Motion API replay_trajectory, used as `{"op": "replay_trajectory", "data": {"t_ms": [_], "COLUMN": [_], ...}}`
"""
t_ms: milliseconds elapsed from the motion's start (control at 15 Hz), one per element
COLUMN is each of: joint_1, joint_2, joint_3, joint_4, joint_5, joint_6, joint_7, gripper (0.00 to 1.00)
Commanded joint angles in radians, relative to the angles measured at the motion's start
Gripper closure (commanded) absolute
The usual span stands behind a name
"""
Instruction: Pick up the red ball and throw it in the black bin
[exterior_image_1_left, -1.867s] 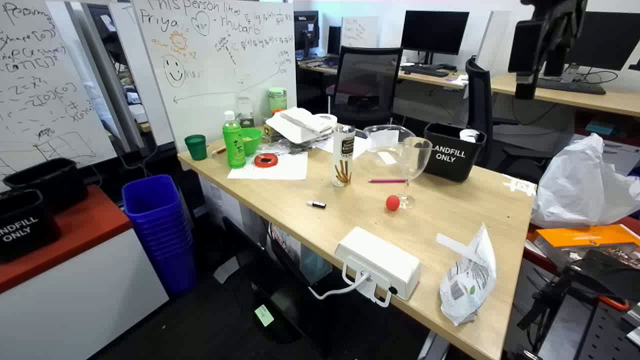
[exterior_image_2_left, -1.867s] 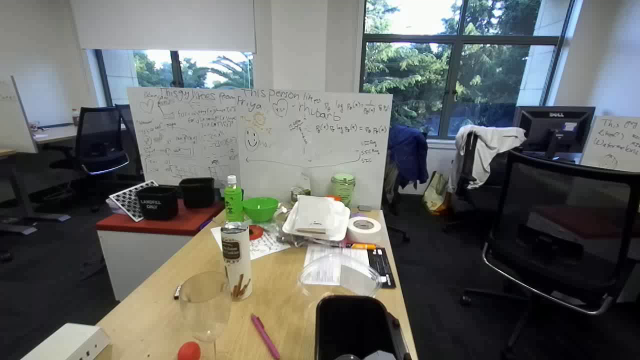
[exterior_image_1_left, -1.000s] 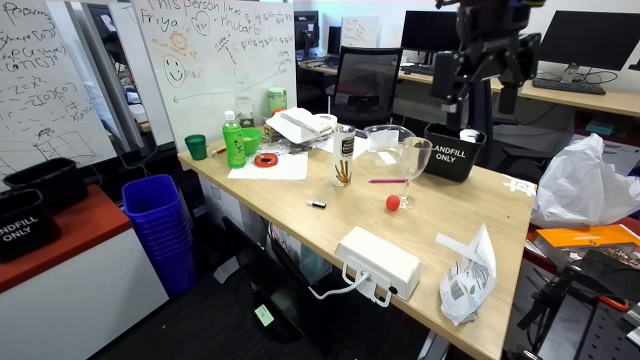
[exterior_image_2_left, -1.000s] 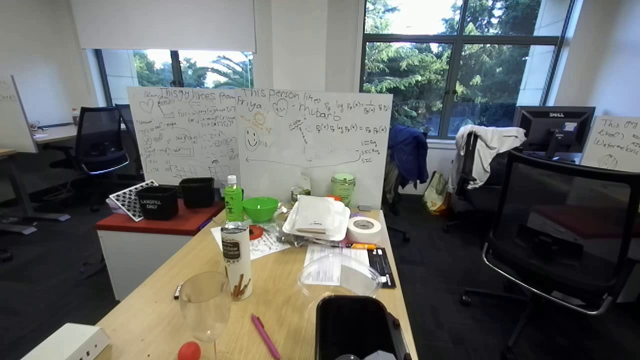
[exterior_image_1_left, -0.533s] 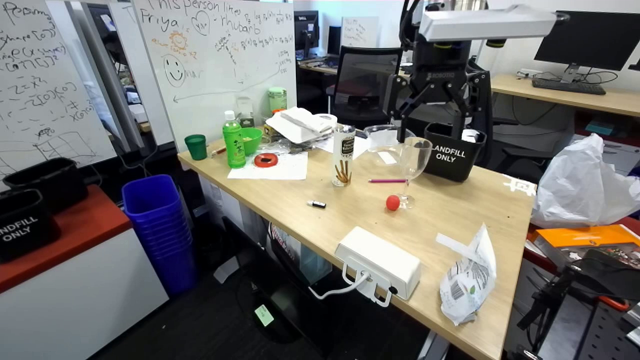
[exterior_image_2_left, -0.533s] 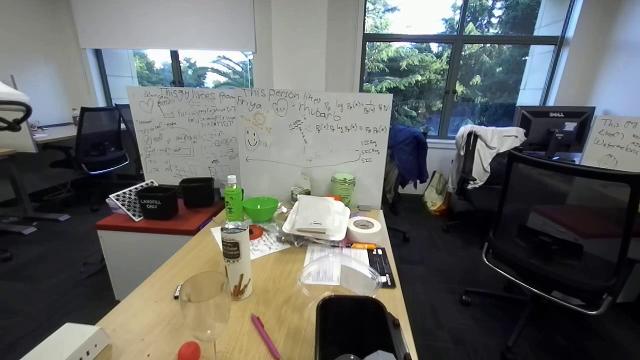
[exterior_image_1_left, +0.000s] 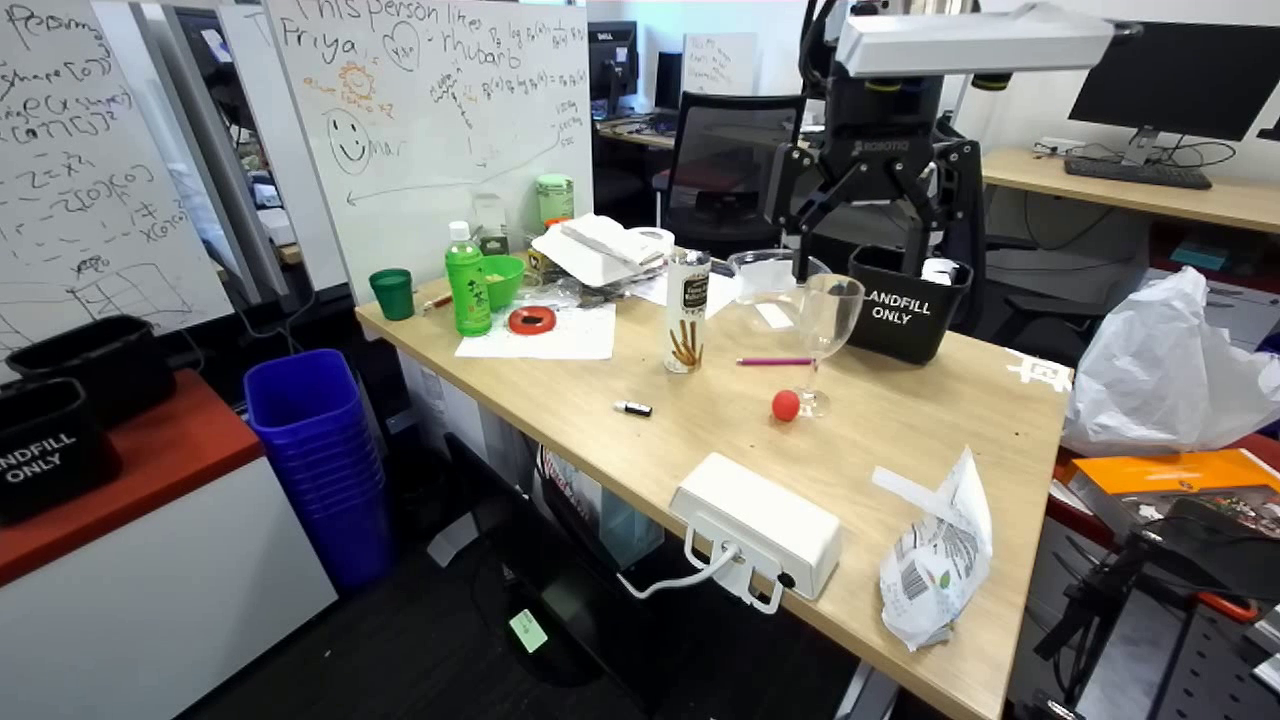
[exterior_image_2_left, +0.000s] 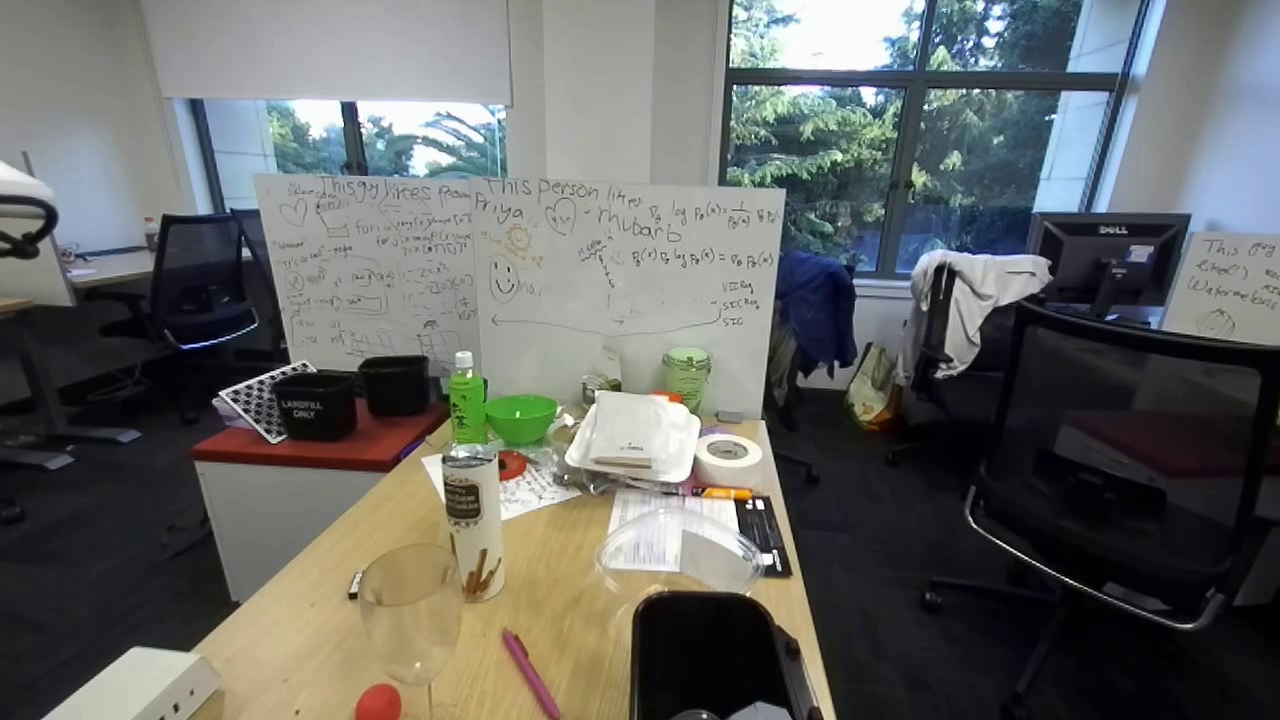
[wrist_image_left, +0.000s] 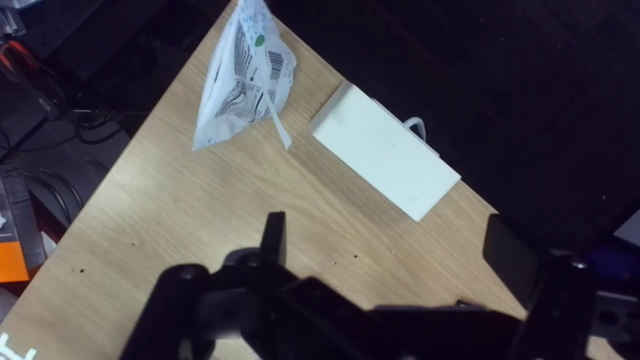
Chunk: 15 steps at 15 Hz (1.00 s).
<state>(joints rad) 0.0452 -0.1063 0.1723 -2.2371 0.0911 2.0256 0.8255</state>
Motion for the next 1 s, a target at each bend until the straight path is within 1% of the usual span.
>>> {"op": "replay_trajectory", "data": {"t_ms": [0,67,133,267,333,467,600,667,733,800,933], "joint_1": [0.003,0.005,0.008,0.018,0.029,0.057,0.093,0.098,0.076,0.085,0.096], "joint_2": [0.069,0.098,0.135,0.211,0.247,0.302,0.345,0.366,0.335,0.350,0.360], "joint_3": [-0.016,-0.022,-0.029,-0.059,-0.083,-0.149,-0.203,-0.208,-0.197,-0.205,-0.208], "joint_4": [0.000,-0.004,-0.005,-0.001,0.006,0.024,0.049,0.056,0.022,0.028,0.038], "joint_5": [-0.036,-0.048,-0.084,-0.214,-0.306,-0.481,-0.612,-0.608,-0.568,-0.581,-0.585], "joint_6": [0.142,0.215,0.286,0.412,0.446,0.460,0.423,0.413,0.448,0.447,0.442], "joint_7": [0.175,0.222,0.284,0.429,0.516,0.686,0.851,0.886,0.800,0.836,0.859], "gripper": [0.00,0.00,0.00,0.00,0.00,0.00,0.00,0.00,0.00,0.00,0.00]}}
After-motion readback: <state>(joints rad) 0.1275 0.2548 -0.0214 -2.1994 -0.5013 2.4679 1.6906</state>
